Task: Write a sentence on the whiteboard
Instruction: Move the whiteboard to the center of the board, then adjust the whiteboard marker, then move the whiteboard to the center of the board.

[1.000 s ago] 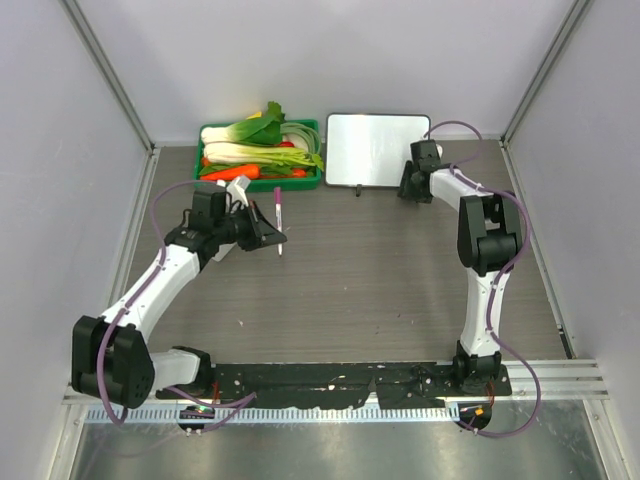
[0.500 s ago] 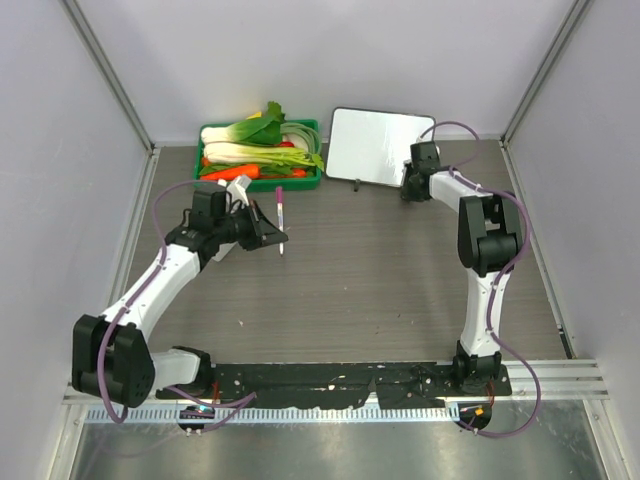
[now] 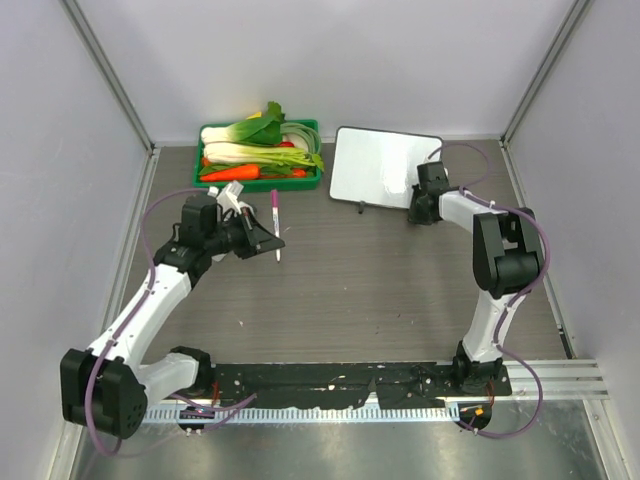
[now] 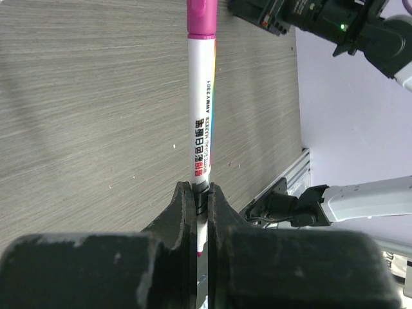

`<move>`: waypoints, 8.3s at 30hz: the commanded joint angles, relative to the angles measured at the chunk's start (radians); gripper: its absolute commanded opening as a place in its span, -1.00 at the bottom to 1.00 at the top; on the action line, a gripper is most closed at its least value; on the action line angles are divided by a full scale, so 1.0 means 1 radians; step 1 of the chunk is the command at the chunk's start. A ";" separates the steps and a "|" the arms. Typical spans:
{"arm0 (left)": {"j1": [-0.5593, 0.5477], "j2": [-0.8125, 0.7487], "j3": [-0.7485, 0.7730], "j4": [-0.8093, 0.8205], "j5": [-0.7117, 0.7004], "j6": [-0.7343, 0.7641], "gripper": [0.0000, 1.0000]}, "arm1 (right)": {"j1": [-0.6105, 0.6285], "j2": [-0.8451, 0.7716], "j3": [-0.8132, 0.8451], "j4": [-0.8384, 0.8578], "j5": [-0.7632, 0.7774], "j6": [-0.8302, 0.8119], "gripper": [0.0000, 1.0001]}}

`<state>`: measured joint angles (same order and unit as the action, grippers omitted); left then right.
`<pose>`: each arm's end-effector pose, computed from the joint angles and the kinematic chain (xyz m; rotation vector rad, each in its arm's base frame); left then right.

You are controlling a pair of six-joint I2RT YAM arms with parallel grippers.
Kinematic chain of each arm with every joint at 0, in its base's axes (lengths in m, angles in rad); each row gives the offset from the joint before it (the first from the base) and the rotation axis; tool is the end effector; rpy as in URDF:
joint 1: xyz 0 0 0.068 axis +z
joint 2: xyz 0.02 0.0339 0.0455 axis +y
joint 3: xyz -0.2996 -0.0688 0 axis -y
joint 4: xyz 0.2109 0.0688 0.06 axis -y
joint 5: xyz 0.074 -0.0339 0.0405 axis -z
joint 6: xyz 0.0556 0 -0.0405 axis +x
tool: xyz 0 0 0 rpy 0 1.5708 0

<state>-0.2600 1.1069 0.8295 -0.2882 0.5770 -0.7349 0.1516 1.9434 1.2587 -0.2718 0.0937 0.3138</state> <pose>0.1923 -0.0825 0.3168 -0.1721 2.2680 -1.1743 0.4011 0.0560 0.1999 0.2417 2.5109 0.0694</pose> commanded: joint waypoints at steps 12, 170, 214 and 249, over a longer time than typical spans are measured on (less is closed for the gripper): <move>0.005 -0.189 -0.082 -0.022 -0.014 -0.049 -1.00 | 0.146 -0.466 -0.418 -0.144 -0.022 0.067 -0.97; -0.352 0.030 0.171 0.225 0.299 0.040 -1.00 | 0.335 -0.890 -0.479 0.752 -0.877 0.679 0.11; -0.351 -0.018 0.158 0.198 0.216 0.051 0.34 | 0.335 -0.928 -0.518 0.660 -0.856 0.624 -0.97; -0.031 -0.169 -0.087 -0.207 -0.129 0.034 0.96 | 0.335 -1.185 -0.536 -0.009 -0.431 0.383 -0.97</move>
<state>-0.2958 0.9813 0.7559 -0.3450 0.5472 -0.7677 0.4870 0.8219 0.7403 -0.1944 -0.3889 0.7307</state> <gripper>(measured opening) 0.976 0.180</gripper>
